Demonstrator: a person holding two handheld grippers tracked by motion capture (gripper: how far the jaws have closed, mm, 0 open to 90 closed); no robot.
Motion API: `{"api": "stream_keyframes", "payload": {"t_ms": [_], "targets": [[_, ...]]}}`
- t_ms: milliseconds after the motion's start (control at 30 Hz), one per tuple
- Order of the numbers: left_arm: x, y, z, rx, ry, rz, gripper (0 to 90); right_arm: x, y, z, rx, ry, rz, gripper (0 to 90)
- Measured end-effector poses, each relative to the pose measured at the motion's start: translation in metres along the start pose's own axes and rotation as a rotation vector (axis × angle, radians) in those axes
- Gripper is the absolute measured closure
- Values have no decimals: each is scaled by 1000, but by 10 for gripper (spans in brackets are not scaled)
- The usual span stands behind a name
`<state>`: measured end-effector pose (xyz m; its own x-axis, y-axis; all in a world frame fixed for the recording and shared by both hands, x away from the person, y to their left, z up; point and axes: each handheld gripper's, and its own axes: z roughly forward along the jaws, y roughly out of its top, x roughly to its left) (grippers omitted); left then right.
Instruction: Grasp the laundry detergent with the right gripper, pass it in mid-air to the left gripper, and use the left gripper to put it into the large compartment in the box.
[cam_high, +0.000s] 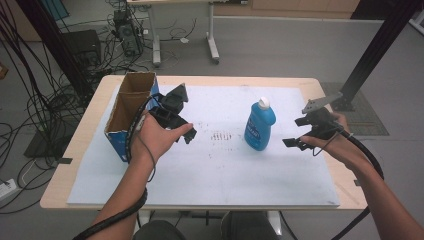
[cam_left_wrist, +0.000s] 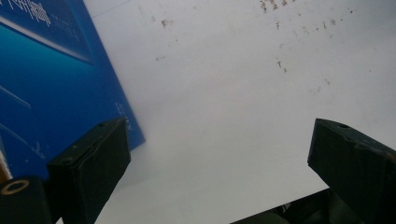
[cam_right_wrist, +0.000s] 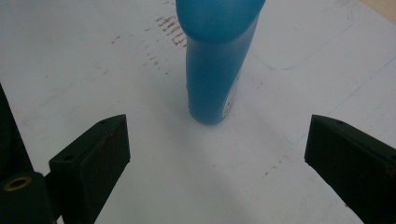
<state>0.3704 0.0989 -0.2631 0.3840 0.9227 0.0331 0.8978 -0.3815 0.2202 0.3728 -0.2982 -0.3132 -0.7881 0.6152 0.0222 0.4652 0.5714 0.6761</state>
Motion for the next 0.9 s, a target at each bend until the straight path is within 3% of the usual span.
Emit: {"api": "stream_keyframes", "payload": {"t_ms": [400, 900], "targets": [[2, 4, 5, -11, -9, 39, 63, 13, -4, 20, -85, -74, 64, 47], [3, 10, 9, -21, -10, 51, 62, 18, -4, 45, -157, -140, 87, 36]]}}
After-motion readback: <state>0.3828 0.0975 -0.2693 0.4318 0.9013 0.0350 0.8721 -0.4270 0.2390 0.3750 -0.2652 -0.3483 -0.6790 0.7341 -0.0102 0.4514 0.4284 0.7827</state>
